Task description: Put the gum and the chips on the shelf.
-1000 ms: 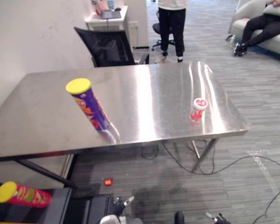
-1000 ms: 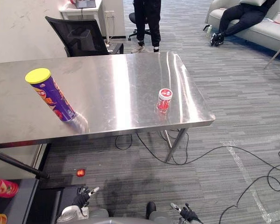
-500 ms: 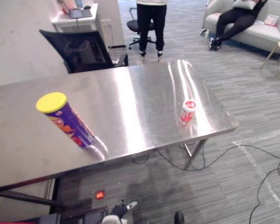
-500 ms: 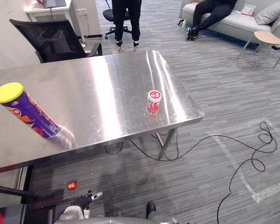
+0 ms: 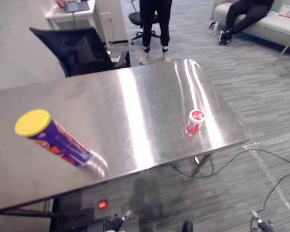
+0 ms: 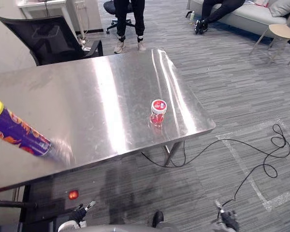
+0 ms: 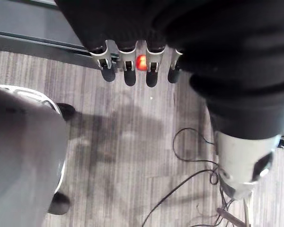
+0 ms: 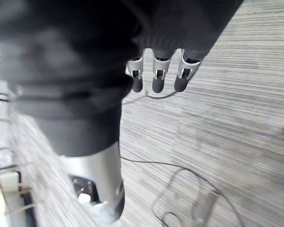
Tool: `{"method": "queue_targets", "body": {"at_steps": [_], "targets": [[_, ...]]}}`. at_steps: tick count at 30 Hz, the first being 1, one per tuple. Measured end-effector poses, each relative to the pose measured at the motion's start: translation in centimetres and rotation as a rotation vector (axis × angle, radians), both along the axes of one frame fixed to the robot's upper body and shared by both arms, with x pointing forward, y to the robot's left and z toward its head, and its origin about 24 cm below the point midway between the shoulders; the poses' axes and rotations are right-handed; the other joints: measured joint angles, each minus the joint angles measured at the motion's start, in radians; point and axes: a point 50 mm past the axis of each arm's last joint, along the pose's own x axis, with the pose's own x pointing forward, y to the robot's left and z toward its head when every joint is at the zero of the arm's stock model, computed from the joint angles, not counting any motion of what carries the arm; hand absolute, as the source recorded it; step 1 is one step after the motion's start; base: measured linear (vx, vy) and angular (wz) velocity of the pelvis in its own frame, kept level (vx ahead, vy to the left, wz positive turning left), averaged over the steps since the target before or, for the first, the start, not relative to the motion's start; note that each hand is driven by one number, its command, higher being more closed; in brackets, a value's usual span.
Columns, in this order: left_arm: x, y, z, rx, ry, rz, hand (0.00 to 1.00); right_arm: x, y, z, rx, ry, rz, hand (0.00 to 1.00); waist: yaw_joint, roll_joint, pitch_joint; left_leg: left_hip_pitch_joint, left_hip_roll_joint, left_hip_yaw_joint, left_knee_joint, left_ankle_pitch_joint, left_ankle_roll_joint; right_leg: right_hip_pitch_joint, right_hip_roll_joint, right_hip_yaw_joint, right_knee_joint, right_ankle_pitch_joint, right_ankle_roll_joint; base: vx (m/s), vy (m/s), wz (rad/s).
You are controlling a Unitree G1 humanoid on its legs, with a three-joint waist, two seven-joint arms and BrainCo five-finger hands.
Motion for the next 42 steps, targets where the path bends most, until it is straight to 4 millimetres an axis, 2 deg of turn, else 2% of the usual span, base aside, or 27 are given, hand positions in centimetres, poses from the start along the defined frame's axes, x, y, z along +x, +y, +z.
{"method": "queue_targets", "body": {"at_steps": [3,7,10,15,18,20,23,28,32,36,42], "targets": [[-0.1,-0.7,-0.1,-0.018,0.003,0.0,0.0,0.0,-0.8,0.6,-0.043,-0.013,-0.054,0.0,-0.001,0.008,-0.018,0.001,-0.008,-0.001,0.006,0.002,0.0,0.009,-0.01,-0.01,0.0,0.001,0.002,0.03,0.023,0.0],[0.0,-1.0,-0.1,-0.025,-0.005,0.0,0.0,0.5,-0.8,1.0,-0.064,-0.028,-0.116,0.0,-0.001,0.006,-0.02,0.001,-0.011,-0.003,0.001,0.002,0.0,0.012,-0.013,-0.038,0.0,0.005,0.008,0.01,0.025,0.16],[0.0,-1.2,-0.1,-0.029,-0.005,0.006,0.0,1.9,-1.8,2.5,-0.147,-0.075,-0.143,0.0,-0.001,0.005,-0.02,0.001,-0.02,-0.002,0.0,0.002,0.001,0.013,-0.023,-0.04,0.0,0.006,0.009,-0.04,0.03,0.03],[-0.4,-1.2,-0.1,-0.03,-0.016,0.03,0.0,2.6,-3.1,5.0,-0.272,-0.129,-0.226,0.0,-0.007,-0.005,-0.015,0.011,-0.029,0.0,-0.022,0.002,0.001,0.012,-0.029,-0.043,0.0,0.007,0.01,-0.06,0.018,0.01],[-0.6,-1.2,-0.1,-0.028,-0.012,0.034,0.0,3.9,-4.4,8.7,-0.423,-0.218,-0.231,0.0,-0.02,-0.008,-0.013,0.02,-0.038,0.001,-0.048,0.002,0.001,0.008,-0.032,-0.043,-0.001,0.009,0.012,-0.1,0.017,-0.01],[-0.6,-1.2,-0.1,-0.026,-0.017,0.031,0.0,5.2,-5.1,13.1,-0.614,-0.304,-0.194,0.0,-0.026,-0.01,-0.013,0.018,-0.044,0.003,-0.069,0.002,0.002,-0.008,-0.034,-0.04,-0.002,0.012,0.017,-0.14,0.014,-0.07],[-0.5,-0.8,0.0,-0.019,-0.023,0.025,0.0,5.7,-5.5,17.0,-0.789,-0.364,-0.184,0.0,-0.027,-0.025,-0.015,0.015,-0.041,-0.001,-0.087,-0.003,0.01,-0.019,-0.029,-0.045,-0.007,0.019,0.016,-0.14,-0.003,0.03],[-0.5,-0.4,0.1,-0.004,-0.021,0.006,0.0,5.3,-5.7,21.2,-0.965,-0.44,-0.223,0.0,-0.027,-0.051,-0.027,-0.021,-0.047,-0.028,-0.087,0.008,0.036,-0.042,-0.034,-0.068,-0.007,0.026,0.012,-0.09,-0.007,0.14],[-0.6,-0.5,0.0,0.0,-0.002,-0.048,0.0,5.9,-6.1,24.7,-1.103,-0.517,-0.192,0.0,-0.03,-0.049,-0.045,-0.039,-0.054,-0.052,-0.084,0.012,0.041,-0.047,-0.041,-0.086,-0.006,0.033,0.013,-0.01,0.011,0.14],[-0.4,-0.6,0.0,0.005,-0.005,-0.079,0.0,8.3,-5.8,27.5,-1.174,-0.62,-0.082,0.0,-0.028,-0.049,-0.054,-0.051,-0.059,-0.059,-0.083,0.015,0.046,-0.056,-0.046,-0.093,-0.001,0.037,0.013,0.02,0.016,0.08],[-0.1,-0.7,0.1,0.007,-0.017,-0.119,0.0,11.6,-4.5,29.8,-1.227,-0.71,0.108,0.0,-0.027,-0.051,-0.053,-0.053,-0.075,-0.079,-0.083,0.018,0.051,-0.051,-0.057,-0.105,-0.001,0.042,0.02,0.0,0.027,0.08]]}}
